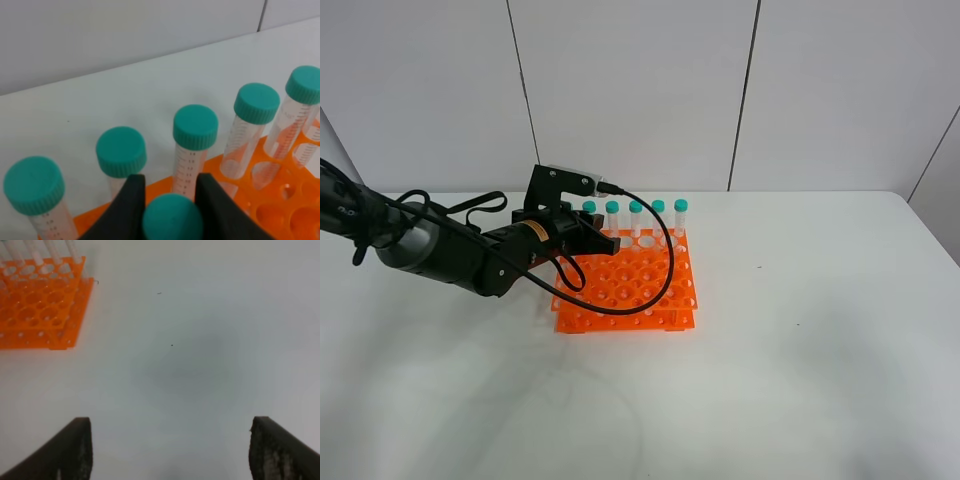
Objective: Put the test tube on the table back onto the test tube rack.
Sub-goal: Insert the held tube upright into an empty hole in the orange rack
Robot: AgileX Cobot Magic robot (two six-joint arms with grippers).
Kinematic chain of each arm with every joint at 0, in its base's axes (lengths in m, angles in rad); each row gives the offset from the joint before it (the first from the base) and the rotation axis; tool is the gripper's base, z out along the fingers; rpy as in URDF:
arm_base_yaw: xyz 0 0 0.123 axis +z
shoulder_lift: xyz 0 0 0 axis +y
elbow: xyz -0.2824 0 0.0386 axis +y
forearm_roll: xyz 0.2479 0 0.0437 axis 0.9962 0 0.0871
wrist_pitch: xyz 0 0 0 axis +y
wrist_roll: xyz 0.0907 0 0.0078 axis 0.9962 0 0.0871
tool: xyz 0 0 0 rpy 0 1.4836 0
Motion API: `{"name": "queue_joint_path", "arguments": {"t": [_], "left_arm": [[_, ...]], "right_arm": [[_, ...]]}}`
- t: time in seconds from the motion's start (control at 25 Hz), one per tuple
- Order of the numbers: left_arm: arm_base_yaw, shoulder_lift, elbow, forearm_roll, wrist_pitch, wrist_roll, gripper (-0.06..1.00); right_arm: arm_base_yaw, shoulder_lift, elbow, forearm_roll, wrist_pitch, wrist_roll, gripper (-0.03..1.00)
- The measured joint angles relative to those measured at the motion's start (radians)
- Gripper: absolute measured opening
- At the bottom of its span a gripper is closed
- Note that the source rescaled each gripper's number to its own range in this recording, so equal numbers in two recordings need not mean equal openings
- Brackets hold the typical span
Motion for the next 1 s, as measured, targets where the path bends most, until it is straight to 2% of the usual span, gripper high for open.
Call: {"name": "queue_joint_path", "arguments": {"t": [1.0], "left_arm": [[0.000,0.050,-0.046,-0.001,0.004,-0.007,0.02]], "right_arm": [[0.000,0.000,0.000,0.000,0.000,0.000,0.80]]}}
